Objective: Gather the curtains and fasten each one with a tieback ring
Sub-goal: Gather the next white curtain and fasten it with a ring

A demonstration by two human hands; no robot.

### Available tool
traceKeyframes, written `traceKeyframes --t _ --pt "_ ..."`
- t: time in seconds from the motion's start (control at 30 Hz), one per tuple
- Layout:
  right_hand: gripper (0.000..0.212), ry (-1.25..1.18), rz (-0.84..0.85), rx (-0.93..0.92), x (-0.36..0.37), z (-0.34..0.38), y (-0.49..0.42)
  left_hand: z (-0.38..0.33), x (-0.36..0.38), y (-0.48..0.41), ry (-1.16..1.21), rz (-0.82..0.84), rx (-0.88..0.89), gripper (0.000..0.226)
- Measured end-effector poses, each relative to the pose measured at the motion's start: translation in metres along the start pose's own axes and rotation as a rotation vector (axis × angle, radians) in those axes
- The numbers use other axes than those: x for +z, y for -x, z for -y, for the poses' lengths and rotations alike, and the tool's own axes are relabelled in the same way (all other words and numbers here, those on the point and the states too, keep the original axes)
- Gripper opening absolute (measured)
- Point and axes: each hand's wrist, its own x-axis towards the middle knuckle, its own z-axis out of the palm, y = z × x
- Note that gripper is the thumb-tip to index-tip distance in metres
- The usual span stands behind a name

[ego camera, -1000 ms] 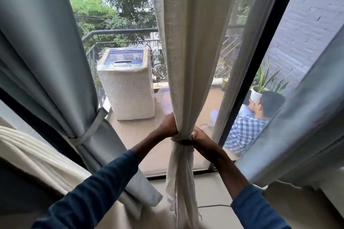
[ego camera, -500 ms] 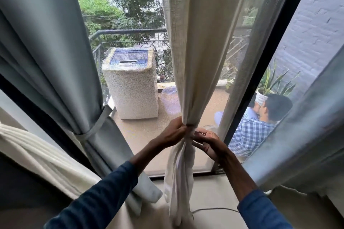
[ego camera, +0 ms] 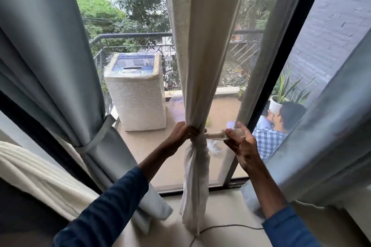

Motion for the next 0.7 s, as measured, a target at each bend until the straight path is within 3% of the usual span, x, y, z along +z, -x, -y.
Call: traceKeyframes --t 0.1,0.23,0.3,0.47,0.6,0.7 --pt "0.064 0.098 0.02 0.015 -0.005 -0.002 0.012 -0.001 0.0 -0.011 -0.014 -0.094 -0.082 0.043" --pt "0.043 0.284 0.067 0.095 -0.009 -0.013 0.029 -0.008 0.004 -0.02 -0.194 -0.302 -0.147 0.044" --pt "0.033 0.359 0.055 0.124 -0.009 -0.02 0.037 -0.011 0.003 -0.024 -0.314 -0.372 -0.221 0.029" --pt "0.022 0.548 0.151 0.102 0.009 -0.027 0.049 -0.021 -0.005 -0.03 -0.161 -0.186 -0.468 0.024" --pt "0.017 0.557 0.286 0.096 0.03 -0.018 0.057 -0.03 -0.009 -0.032 -0.108 -0.113 -0.556 0.03" --pt "0.018 0.544 0.315 0.058 0.043 -0.01 0.059 -0.033 -0.009 -0.03 -0.087 -0.097 -0.607 0.02"
